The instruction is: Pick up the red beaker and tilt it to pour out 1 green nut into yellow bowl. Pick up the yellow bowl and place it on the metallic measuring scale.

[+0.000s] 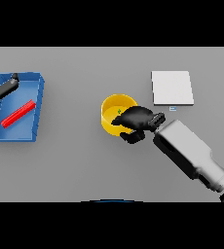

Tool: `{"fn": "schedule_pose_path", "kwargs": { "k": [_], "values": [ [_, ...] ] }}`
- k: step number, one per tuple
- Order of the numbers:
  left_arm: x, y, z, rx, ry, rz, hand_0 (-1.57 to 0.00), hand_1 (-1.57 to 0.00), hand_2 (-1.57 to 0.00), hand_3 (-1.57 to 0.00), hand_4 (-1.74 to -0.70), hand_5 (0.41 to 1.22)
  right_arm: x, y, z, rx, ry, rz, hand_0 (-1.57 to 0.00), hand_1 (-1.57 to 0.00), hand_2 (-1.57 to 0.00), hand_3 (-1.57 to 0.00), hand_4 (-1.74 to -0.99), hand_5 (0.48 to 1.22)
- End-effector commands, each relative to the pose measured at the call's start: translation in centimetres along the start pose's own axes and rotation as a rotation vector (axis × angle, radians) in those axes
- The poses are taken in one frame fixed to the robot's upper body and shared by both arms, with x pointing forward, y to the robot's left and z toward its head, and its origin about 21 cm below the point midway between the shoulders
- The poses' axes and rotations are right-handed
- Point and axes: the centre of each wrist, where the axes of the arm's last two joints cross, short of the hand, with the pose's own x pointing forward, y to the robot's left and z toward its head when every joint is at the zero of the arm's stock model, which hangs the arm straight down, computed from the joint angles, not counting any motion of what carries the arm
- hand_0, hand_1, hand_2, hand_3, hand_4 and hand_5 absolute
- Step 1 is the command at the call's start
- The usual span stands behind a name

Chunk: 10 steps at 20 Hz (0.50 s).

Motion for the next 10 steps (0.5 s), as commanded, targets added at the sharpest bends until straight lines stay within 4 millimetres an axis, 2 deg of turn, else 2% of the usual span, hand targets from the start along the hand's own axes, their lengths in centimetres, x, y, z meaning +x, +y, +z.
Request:
{"fn": "schedule_pose_path", "kwargs": {
  "k": [1,3,4,5,6,8,10],
  "values": [
    [-0.07,0.25,0.07,0.002,-0.004,0.006,0.00,0.00,0.00,0.00,-0.80,0.725,0.13,-0.17,0.05,0.007,0.006,-0.003,-0.72,-0.66,-0.62,-0.47,-1.488,1.016],
    [0.15,0.21,0.14,-0.001,-0.006,0.012,0.00,0.00,0.00,0.00,-0.80,0.727,0.09,-0.10,0.21,0.042,0.002,-0.009,-1.03,-0.99,-0.97,-0.69,-1.571,1.090],
    [0.13,0.17,0.25,0.000,-0.002,0.007,0.00,0.00,0.00,0.00,-0.80,0.728,0.00,-0.29,-0.02,0.052,0.002,-0.013,-1.14,-1.11,-1.09,-0.87,-1.604,1.116],
    [0.05,0.26,0.31,0.001,0.003,0.008,0.00,0.00,0.00,0.00,-0.80,0.727,-0.13,-0.31,-0.11,0.058,-0.007,-0.013,-1.22,-1.20,-1.18,-0.93,-1.628,1.137],
    [0.32,0.15,0.47,0.002,-0.003,0.007,0.00,0.00,0.00,0.00,-0.80,0.727,-0.23,-0.25,0.18,0.059,-0.013,-0.018,-1.29,-1.27,-1.26,-1.02,-1.649,1.154],
    [0.09,0.05,0.40,0.002,0.003,0.012,0.00,0.00,0.00,0.00,-0.80,0.725,-0.35,-0.43,0.72,0.065,-0.009,-0.024,-1.39,-1.38,-1.31,-1.14,-1.682,1.178],
    [0.19,0.35,0.43,0.008,-0.007,0.010,0.00,0.00,0.00,0.00,-0.80,0.726,-0.12,-0.36,0.60,0.060,0.001,-0.020,-1.46,-1.45,-1.39,-1.17,-1.703,1.193]
  ]
}}
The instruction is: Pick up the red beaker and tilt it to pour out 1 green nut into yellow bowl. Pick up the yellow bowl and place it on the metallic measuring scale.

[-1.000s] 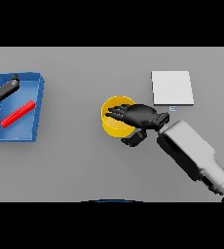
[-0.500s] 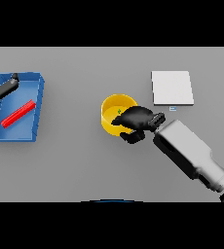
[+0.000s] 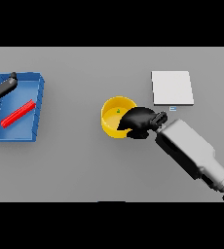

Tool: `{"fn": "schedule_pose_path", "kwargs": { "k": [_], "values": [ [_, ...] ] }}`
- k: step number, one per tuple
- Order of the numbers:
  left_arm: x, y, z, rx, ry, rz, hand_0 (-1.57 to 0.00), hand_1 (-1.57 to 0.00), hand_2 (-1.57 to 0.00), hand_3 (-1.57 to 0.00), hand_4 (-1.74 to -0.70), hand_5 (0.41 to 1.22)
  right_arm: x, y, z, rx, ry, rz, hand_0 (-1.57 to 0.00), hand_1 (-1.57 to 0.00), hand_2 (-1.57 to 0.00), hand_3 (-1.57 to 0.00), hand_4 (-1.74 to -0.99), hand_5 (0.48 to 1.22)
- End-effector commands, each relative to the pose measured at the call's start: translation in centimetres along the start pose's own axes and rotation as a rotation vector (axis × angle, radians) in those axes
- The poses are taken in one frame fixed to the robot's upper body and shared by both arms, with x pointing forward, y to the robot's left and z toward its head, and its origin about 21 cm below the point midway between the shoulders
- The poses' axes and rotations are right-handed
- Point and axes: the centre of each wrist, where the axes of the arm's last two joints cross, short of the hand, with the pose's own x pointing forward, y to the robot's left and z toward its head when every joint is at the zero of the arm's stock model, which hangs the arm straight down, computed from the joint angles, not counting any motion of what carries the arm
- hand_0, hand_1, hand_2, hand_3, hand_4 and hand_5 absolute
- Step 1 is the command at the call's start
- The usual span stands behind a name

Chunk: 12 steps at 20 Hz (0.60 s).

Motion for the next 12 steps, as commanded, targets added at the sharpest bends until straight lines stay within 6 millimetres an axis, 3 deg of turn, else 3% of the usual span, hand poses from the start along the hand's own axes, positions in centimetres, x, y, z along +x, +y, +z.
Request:
{"fn": "schedule_pose_path", "kwargs": {
  "k": [1,5,8,12],
  "values": [
    [0.0,0.3,0.0,0.000,0.008,0.002,0.00,0.00,0.00,0.00,-0.81,0.724,-0.4,-0.1,0.4,0.000,-0.004,-0.005,-1.48,-1.47,-1.42,-1.18,-1.711,1.199],
    [0.2,-0.3,0.3,-0.005,-0.002,-0.005,0.00,0.00,0.00,0.00,-0.80,0.724,-0.1,-1.5,1.9,-0.034,-0.009,0.001,-1.53,-1.53,-1.49,-1.19,-1.729,1.212],
    [0.1,-0.2,0.2,-0.005,0.004,-0.006,0.00,0.00,0.00,0.00,-0.80,0.721,-0.1,-3.5,3.6,-0.057,0.005,0.024,-1.55,-1.55,-1.51,-1.38,-1.731,1.216],
    [0.4,-0.1,0.1,-0.007,0.000,-0.008,0.00,0.00,0.00,0.00,-0.80,0.722,0.5,-5.8,5.5,-0.103,0.070,0.050,-1.56,-1.56,-1.54,-1.31,-1.724,1.219]
  ]
}}
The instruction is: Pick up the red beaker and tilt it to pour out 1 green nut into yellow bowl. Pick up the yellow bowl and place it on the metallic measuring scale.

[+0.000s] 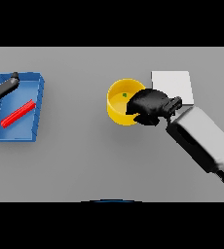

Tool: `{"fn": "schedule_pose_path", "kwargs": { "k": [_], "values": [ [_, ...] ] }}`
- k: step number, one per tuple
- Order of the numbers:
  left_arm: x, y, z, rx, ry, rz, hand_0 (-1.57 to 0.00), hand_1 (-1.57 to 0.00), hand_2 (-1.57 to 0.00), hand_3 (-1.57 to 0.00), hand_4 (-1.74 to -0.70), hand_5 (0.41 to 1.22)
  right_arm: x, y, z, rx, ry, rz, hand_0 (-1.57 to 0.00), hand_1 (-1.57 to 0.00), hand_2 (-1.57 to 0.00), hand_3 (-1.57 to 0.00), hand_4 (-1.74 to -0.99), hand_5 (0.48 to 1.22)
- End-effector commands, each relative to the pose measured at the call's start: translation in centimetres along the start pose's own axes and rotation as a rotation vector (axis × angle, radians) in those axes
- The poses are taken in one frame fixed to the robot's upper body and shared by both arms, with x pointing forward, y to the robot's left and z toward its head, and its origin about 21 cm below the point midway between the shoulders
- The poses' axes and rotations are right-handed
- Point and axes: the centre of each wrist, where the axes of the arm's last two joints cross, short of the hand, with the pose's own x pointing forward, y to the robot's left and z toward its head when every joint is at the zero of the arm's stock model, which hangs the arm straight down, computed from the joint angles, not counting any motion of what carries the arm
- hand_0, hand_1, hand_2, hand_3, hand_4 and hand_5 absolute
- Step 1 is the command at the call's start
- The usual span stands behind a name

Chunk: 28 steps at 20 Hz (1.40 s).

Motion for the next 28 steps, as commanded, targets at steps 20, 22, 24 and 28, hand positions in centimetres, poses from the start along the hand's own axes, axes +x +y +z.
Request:
{"fn": "schedule_pose_path", "kwargs": {
  "k": [20,22,24,28],
  "values": [
    [0.6,0.7,1.2,0.015,0.037,-0.009,0.00,0.00,0.00,0.00,-0.83,0.773,-10.6,-1.9,3.7,-0.144,0.314,-0.087,-1.57,-1.57,-1.57,-1.17,-1.720,1.221],
    [0.1,0.6,1.1,0.018,0.042,-0.012,0.00,0.00,0.00,0.00,-0.82,0.772,-12.3,-1.4,3.8,-0.143,0.341,-0.112,-1.57,-1.57,-1.57,-1.18,-1.721,1.221],
    [0.1,0.8,1.1,0.031,0.042,-0.012,0.00,0.00,0.00,0.00,-0.82,0.763,-13.3,-0.3,3.2,-0.126,0.371,-0.135,-1.57,-1.57,-1.57,-1.23,-1.722,1.221],
    [0.0,0.7,1.1,0.028,0.042,-0.014,0.00,0.00,0.00,0.00,-0.81,0.753,-14.7,1.7,2.4,-0.126,0.393,-0.158,-1.57,-1.57,-1.57,-1.39,-1.724,1.221]
  ]
}}
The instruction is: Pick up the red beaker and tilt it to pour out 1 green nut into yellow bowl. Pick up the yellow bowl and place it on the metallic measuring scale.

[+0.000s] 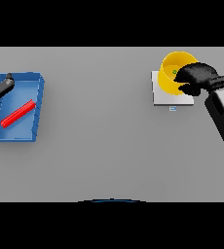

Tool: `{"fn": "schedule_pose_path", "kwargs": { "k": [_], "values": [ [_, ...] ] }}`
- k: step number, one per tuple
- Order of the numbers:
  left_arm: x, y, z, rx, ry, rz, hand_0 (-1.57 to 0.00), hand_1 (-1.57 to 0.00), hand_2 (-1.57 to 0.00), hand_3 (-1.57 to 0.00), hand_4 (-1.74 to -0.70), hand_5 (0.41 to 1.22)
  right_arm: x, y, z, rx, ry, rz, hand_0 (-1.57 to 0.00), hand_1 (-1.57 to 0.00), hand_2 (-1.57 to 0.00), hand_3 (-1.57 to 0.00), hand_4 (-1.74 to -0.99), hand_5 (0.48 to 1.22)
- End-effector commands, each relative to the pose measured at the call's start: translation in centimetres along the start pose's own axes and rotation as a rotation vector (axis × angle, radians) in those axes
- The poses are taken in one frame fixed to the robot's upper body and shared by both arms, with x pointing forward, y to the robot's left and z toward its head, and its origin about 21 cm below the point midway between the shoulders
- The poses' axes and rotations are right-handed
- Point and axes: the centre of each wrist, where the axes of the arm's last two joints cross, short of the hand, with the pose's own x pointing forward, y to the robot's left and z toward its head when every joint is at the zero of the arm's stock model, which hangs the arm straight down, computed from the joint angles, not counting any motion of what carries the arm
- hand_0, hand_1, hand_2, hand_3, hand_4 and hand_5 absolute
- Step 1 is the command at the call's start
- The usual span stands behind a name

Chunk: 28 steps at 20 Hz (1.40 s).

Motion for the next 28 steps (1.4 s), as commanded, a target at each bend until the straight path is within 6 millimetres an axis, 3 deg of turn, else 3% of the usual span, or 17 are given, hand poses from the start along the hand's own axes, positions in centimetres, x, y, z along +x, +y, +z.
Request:
{"fn": "schedule_pose_path", "kwargs": {
  "k": [1,5,9,11,12,13,14,16,19,23,28],
  "values": [
    [0.1,-0.1,0.0,-0.004,0.006,-0.001,0.00,0.00,0.00,0.00,-0.81,0.749,0.3,0.0,-0.4,-0.005,0.011,-0.002,-1.57,-1.57,-1.57,-1.41,-1.724,1.221],
    [0.4,0.0,-0.1,-0.008,-0.002,0.002,0.00,0.00,0.00,0.00,-0.80,0.729,-0.1,0.9,-1.2,0.005,0.020,-0.015,-1.57,-1.50,-1.56,-1.50,-1.727,1.221],
    [0.3,-0.1,-0.3,-0.008,0.005,0.002,0.00,0.00,0.00,0.00,-0.81,0.734,-0.3,1.5,-1.9,0.014,0.023,-0.030,-1.55,-1.42,-1.57,-1.48,-1.721,1.221],
    [0.2,-0.2,-0.3,-0.010,-0.002,0.000,0.00,0.00,0.00,0.00,-0.81,0.740,0.1,1.8,-2.2,0.029,0.026,-0.051,-1.54,-1.41,-1.57,-1.17,-1.728,1.221],
    [0.3,-0.2,-0.3,-0.011,-0.004,0.004,0.00,0.00,0.00,0.00,-0.81,0.745,0.0,1.9,-2.3,0.039,0.025,-0.067,-1.54,-1.44,-1.50,-1.02,-1.659,1.221],
    [0.2,-0.3,-0.3,-0.016,-0.002,-0.002,0.00,0.00,0.00,0.00,-0.81,0.745,-0.3,1.7,-2.2,0.045,0.042,-0.072,-1.52,-1.35,-1.35,-0.91,-1.596,1.134],
    [0.3,-0.5,-0.5,-0.013,0.011,-0.001,0.00,0.00,0.00,0.00,-0.81,0.744,-0.6,1.5,-2.2,0.045,0.050,-0.080,-1.22,-1.08,-1.13,-0.82,-1.548,1.053],
    [0.6,-0.5,-0.5,-0.016,0.008,-0.002,0.00,0.00,0.00,0.00,-0.81,0.745,-0.5,1.4,-2.3,0.059,0.044,-0.082,-0.78,-0.69,-0.81,-0.71,-1.470,0.928],
    [0.4,-0.5,-0.7,-0.015,0.002,-0.007,0.00,0.00,0.00,0.00,-0.81,0.738,-0.7,1.3,-2.3,0.075,0.035,-0.085,-0.40,-0.35,-0.52,-0.60,-1.410,0.821],
    [0.5,-0.9,-1.0,-0.018,0.008,-0.003,0.00,0.00,0.00,0.00,-0.81,0.736,-0.5,1.5,-2.5,0.093,0.016,-0.060,-0.16,-0.14,-0.29,-0.47,-1.356,0.755],
    [0.8,-0.6,-1.0,-0.018,0.011,0.018,0.00,0.00,0.00,0.00,-0.82,0.734,-0.8,1.9,-2.6,0.118,0.019,-0.039,-0.05,-0.05,-0.12,-0.35,-1.308,0.733]
  ]
}}
